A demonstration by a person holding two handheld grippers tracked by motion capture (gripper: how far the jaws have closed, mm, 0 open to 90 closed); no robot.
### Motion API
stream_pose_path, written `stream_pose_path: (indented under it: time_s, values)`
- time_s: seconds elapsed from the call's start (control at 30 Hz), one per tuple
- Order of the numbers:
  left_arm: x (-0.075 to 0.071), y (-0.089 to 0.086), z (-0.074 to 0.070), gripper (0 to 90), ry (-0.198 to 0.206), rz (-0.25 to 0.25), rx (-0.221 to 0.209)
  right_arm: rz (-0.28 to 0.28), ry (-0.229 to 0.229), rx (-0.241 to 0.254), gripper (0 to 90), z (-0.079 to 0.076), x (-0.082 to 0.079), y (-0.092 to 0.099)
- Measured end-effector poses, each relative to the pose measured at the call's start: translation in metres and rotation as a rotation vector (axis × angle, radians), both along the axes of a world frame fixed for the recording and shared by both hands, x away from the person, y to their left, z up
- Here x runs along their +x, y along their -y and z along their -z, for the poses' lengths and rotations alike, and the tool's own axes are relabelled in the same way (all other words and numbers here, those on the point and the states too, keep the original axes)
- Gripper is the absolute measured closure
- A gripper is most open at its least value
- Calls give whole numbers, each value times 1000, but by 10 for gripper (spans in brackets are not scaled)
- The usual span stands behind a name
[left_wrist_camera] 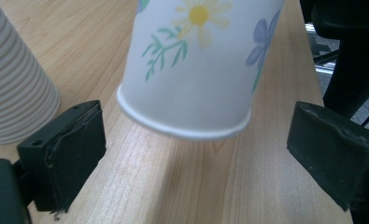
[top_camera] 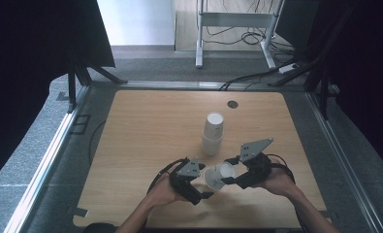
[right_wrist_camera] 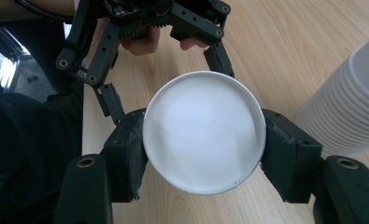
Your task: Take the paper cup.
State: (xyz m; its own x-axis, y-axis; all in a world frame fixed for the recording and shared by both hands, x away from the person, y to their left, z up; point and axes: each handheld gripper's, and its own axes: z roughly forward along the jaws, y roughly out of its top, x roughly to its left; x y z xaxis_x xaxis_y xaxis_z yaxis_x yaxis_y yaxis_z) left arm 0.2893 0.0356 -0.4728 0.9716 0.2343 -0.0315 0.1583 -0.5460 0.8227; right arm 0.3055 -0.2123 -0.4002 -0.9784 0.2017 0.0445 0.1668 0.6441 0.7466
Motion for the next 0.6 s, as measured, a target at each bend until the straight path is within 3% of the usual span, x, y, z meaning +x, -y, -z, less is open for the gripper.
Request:
stream_pose_path:
  time_s: [0.2,0.6]
  values:
    - [-1,1,2,74,6,20,1,-20,7,61,368,7,-4,0]
    - [-1,2,7,132,6,29,2,-36,6,107,369,12,-7,0]
